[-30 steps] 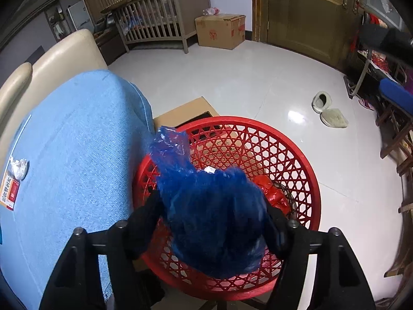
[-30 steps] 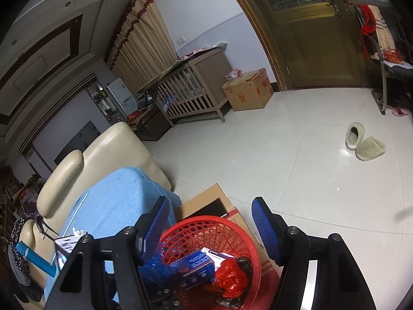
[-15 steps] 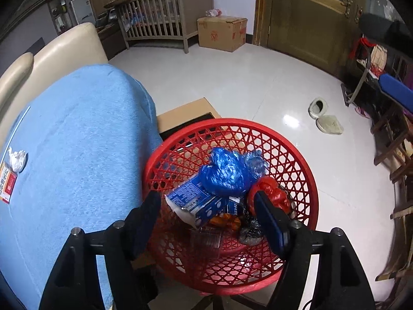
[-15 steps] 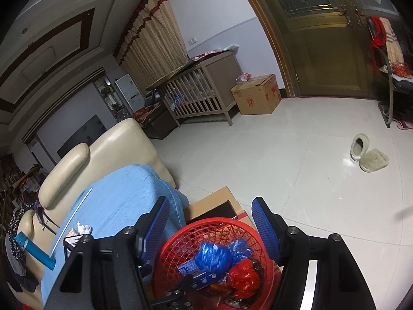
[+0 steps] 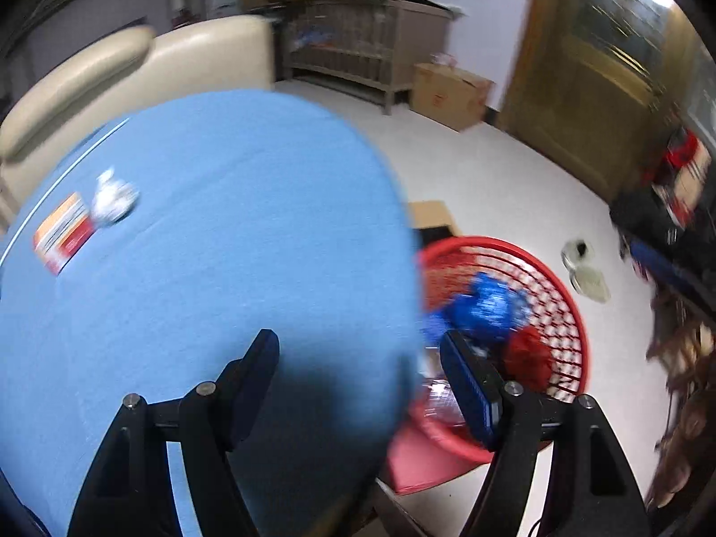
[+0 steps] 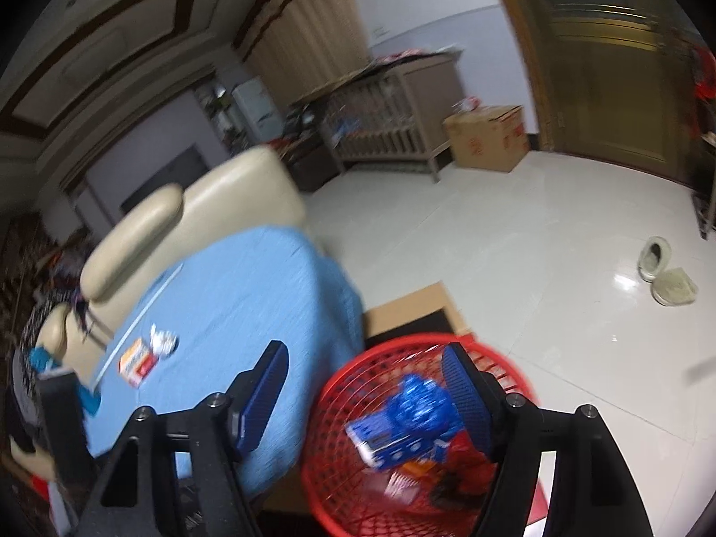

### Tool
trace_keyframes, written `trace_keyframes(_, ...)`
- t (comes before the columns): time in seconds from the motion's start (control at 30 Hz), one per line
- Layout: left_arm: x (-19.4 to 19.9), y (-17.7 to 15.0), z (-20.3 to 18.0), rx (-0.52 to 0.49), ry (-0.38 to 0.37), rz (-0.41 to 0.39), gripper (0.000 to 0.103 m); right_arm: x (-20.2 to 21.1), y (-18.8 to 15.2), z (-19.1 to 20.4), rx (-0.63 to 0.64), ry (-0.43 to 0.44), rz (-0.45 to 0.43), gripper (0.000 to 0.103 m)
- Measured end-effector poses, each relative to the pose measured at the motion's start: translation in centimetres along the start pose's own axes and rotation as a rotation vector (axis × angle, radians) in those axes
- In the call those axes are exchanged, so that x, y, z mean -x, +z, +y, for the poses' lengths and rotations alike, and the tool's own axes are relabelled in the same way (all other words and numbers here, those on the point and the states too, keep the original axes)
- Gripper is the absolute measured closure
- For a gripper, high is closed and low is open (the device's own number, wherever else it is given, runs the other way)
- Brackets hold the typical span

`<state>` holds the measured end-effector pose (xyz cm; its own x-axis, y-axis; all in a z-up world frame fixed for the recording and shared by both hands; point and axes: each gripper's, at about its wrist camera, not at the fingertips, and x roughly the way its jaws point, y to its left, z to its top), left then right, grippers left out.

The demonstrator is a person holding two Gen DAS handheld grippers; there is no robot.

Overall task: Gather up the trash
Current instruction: 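Move both grippers back over the table toward the tissue and box, then grasp the white tissue with the right gripper while the left grasps the yellow medicine box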

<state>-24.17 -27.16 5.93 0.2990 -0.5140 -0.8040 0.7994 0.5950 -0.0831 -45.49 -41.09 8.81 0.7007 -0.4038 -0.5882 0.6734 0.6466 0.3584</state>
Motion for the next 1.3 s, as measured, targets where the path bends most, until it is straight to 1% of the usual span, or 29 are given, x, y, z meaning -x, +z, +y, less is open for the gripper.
trace_keyframes(0.13, 0.8, -1.3, 6.1, 0.115, 0.069, -0.012, 0.028, -2.7, -1.4, 3.4, 0.074, 0.037, 0.084, 0.028)
trace_keyframes(0.23, 1.3, -2.7, 10.2, 0.186, 0.137, -0.025, 0.028, -5.4, -2.6, 7.2, 0.148, 0.080, 0.161, 0.028)
trace_keyframes(0.3, 1.6, -3.6, 12.7, 0.229, 0.180, -0.031, 0.028, -7.1, -3.2, 9.6, 0.194, 0.105, 0.196, 0.028)
trace_keyframes(0.43, 2.4, -5.5, 17.8, 0.323, 0.266, -0.041, 0.028, -10.9, -4.3, 16.2, 0.301, 0.184, 0.259, 0.028)
trace_keyframes(0.53, 2.7, -6.7, 20.6, 0.376, 0.299, -0.038, 0.028, -13.6, -5.0, 20.9, 0.374, 0.226, 0.293, 0.028)
trace_keyframes(0.63, 2.8, -7.5, 22.1, 0.396, 0.311, -0.029, 0.028, -16.5, -5.3, 25.1, 0.431, 0.240, 0.306, 0.028)
trace_keyframes(0.8, 2.6, -8.5, 24.0, 0.423, 0.312, -0.019, 0.028, -20.9, -4.5, 29.8, 0.450, 0.226, 0.310, 0.028)
trace_keyframes(1.03, 3.5, -9.0, 26.8, 0.469, 0.324, -0.035, 0.027, -26.1, -4.0, 34.4, 0.480, 0.208, 0.324, 0.028)
trace_keyframes(1.2, 3.2, -8.5, 28.0, 0.482, 0.333, -0.037, 0.027, -28.6, -4.1, 36.1, 0.499, 0.205, 0.335, 0.028)
trace_keyframes(1.27, 2.8, -7.9, 28.4, 0.486, 0.330, -0.038, 0.027, -29.8, -4.3, 36.5, 0.504, 0.210, 0.354, 0.041)
trace_keyframes(1.3, 2.5, -7.5, 28.6, 0.485, 0.327, -0.039, 0.027, -30.3, -4.4, 36.6, 0.505, 0.217, 0.371, 0.055)
